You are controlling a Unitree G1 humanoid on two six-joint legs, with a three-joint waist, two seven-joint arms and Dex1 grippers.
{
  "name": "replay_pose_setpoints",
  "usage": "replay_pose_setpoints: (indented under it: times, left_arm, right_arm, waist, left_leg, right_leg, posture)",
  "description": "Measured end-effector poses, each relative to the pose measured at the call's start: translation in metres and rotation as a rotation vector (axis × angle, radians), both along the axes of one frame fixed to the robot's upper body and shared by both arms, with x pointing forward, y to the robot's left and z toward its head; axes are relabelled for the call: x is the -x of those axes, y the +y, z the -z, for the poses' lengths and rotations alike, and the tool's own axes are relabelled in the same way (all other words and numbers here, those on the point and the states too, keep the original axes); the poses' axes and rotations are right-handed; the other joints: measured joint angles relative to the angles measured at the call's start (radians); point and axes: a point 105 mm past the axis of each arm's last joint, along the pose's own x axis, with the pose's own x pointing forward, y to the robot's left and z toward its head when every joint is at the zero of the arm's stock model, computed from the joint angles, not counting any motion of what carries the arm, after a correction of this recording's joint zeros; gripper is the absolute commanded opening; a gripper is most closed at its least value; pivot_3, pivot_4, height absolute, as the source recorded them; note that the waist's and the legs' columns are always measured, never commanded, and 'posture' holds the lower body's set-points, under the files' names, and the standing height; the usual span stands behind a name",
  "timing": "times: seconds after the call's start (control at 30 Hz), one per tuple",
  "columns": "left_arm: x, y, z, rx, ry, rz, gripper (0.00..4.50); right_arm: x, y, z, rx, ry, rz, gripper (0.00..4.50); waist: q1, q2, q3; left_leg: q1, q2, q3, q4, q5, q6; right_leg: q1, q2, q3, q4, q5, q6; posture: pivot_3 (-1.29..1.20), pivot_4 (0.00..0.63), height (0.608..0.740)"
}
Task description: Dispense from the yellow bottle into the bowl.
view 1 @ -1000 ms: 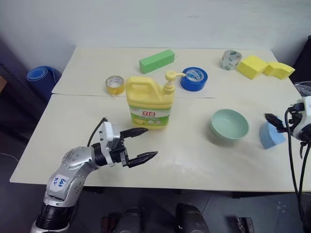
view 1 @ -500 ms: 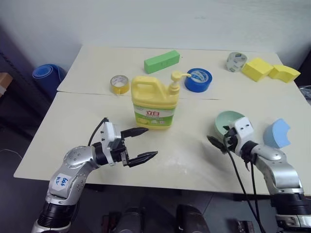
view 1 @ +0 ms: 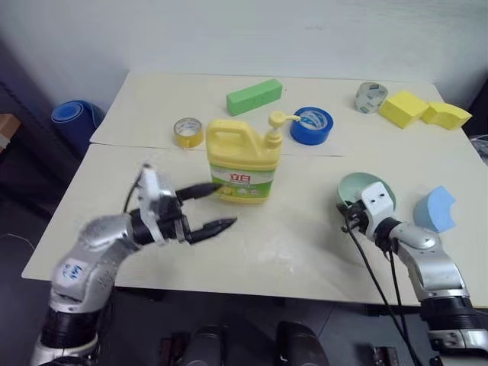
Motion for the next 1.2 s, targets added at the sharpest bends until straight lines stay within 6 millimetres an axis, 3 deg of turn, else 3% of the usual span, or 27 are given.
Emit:
replay_pose_setpoints:
  times: [0.1, 0.23, 0.3, 0.4, 0.53, 0.63, 0.73, 0.93, 1.2]
  left_arm:
    - [-0.015, -0.005, -0.073, 0.112, -0.233, -0.046, 2.47]
    - [-0.034, -0.022, -0.113, 0.161, -0.304, -0.034, 1.43]
    - [-0.052, -0.036, -0.115, 0.154, -0.271, -0.024, 0.86]
    - [-0.071, -0.054, -0.103, 0.102, -0.205, -0.019, 0.01]
    - [-0.088, -0.074, -0.093, 0.049, -0.143, -0.025, 0.01]
    - [-0.09, -0.086, -0.084, 0.017, -0.122, 0.012, 0.01]
    - [-0.092, -0.097, -0.078, 0.004, -0.103, 0.038, 0.01]
    - [-0.103, -0.102, -0.066, -0.052, -0.051, -0.008, 0.01]
    - [-0.105, -0.107, -0.065, -0.081, -0.026, -0.001, 0.01]
  right_arm:
    - [0.004, 0.027, -0.04, 0.011, -0.071, -0.19, 0.0]
    - [0.007, 0.053, -0.095, 0.066, -0.163, -0.359, 0.0]
    - [0.006, 0.064, -0.11, 0.106, -0.167, -0.414, 0.0]
    - [0.005, 0.077, -0.112, 0.117, -0.119, -0.465, 0.0]
    - [0.004, 0.09, -0.124, 0.112, -0.083, -0.486, 0.0]
    - [0.005, 0.098, -0.135, 0.115, -0.104, -0.496, 0.0]
    - [0.004, 0.098, -0.133, 0.108, -0.086, -0.48, 0.0]
    - [0.006, 0.101, -0.132, 0.097, -0.084, -0.477, 0.0]
    - [0.01, 0.101, -0.129, 0.089, -0.081, -0.479, 0.0]
  waist:
    - [0.003, -0.001, 0.001]
    - [0.002, -0.001, 0.001]
    - [0.002, -0.002, 0.001]
    - [0.003, -0.005, 0.003]
    - [0.002, -0.005, 0.003]
    - [0.0, -0.005, 0.003]
    - [0.002, -0.005, 0.003]
    - [-0.002, -0.005, 0.003]
    - [-0.004, -0.005, 0.003]
  left_leg:
    - [0.0, 0.0, 0.0, 0.0, 0.0, 0.0]
    - [0.0, -0.001, 0.0, -0.001, 0.0, 0.0]
    - [0.0, -0.001, 0.0, 0.0, 0.0, 0.0]
    - [-0.001, -0.001, -0.001, -0.001, 0.0, 0.0]
    - [-0.011, -0.001, -0.003, 0.002, 0.0, 0.0]
    - [-0.012, -0.001, -0.004, 0.002, 0.0, 0.0]
    - [-0.013, -0.001, -0.004, 0.002, 0.0, 0.0]
    - [-0.012, -0.001, -0.004, 0.003, 0.0, 0.0]
    - [-0.011, -0.001, -0.005, 0.004, 0.0, 0.0]
  right_leg:
    - [0.001, 0.0, 0.0, 0.0, 0.0, 0.0]
    - [0.0, 0.0, -0.002, 0.0, 0.0, 0.0]
    - [0.0, 0.0, -0.003, 0.0, 0.0, 0.0]
    - [0.0, 0.0, -0.003, 0.0, 0.0, 0.0]
    - [-0.008, 0.0, -0.006, 0.001, 0.0, 0.001]
    - [-0.008, 0.0, -0.008, 0.001, 0.0, 0.001]
    - [-0.008, 0.0, -0.009, 0.001, 0.0, 0.001]
    - [-0.008, 0.0, -0.009, 0.002, 0.0, 0.001]
    - [-0.007, 0.0, -0.008, 0.003, 0.0, 0.001]
  posture:
    - [0.0, 0.15, 0.74]
    - [0.0, 0.15, 0.74]
    - [0.0, 0.15, 0.74]
    - [0.0, 0.15, 0.74]
    - [0.0, 0.15, 0.74]
    - [0.0, 0.15, 0.74]
    - [0.0, 0.15, 0.74]
    - [0.0, 0.15, 0.74]
    - [0.0, 0.15, 0.74]
